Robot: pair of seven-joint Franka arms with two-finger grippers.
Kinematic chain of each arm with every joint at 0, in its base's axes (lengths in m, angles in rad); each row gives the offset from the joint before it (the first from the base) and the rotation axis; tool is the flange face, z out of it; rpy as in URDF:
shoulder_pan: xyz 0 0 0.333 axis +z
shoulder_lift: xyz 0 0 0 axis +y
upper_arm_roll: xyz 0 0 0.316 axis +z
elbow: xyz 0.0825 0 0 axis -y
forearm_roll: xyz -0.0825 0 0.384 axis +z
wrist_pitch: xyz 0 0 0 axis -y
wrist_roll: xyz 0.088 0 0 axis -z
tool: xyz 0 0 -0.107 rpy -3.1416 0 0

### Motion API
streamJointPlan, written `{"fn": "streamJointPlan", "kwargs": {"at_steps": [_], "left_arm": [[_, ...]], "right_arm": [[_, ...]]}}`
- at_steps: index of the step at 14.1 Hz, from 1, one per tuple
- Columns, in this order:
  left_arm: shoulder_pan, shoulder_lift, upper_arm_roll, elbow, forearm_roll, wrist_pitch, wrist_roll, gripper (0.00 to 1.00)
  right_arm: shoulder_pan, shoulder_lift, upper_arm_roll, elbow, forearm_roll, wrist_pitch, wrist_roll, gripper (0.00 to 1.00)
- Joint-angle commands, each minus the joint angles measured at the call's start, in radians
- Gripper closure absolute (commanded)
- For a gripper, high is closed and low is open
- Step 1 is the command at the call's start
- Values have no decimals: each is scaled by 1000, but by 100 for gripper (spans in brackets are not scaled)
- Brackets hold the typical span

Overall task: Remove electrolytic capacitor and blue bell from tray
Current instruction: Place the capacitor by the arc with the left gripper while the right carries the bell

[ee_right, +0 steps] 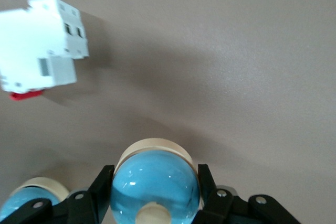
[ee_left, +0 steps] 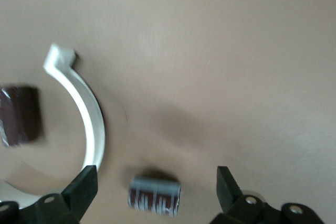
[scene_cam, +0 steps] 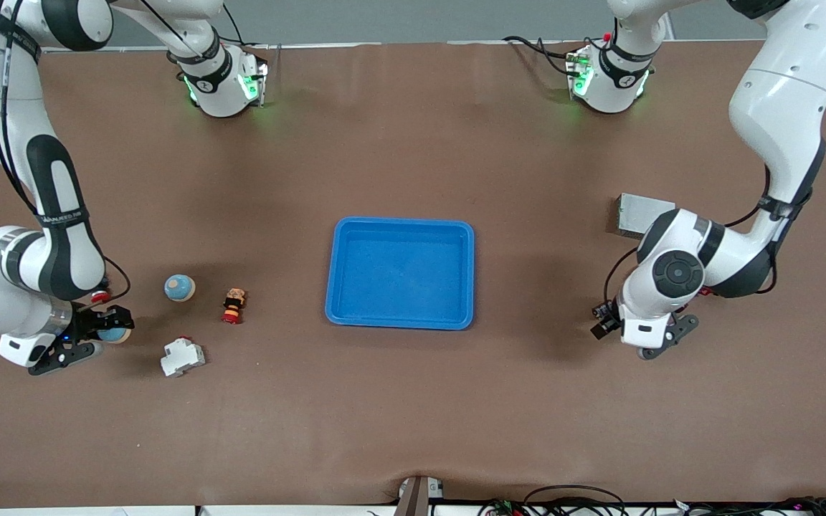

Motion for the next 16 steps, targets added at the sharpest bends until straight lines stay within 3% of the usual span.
{"fn": "streamJointPlan", "kwargs": {"at_steps": [1,4,8,11,15,16], "left_arm": [[10,-106,-14,48,-1,-119,134,0],[10,-180,-77,125,-43,-293,270,0],[10,-244,-77,257,-86,-504,511,0],[23,-316,-74,269,-101,-537,628,0],[121,-411,-70,269,-291,-549,833,0],[105,-453,-33,265,-339,-551,869,0]], "right_arm": [[-28,47,17,54,-17,-5,-21,100],[-45,91,17,92,-15,12,-61,100],[-54,127,17,130,-15,12,-76,100],[-50,127,17,129,-10,12,-72,100],[-53,133,17,129,-7,22,-64,100],[-53,134,17,129,-6,22,-64,100]]}}
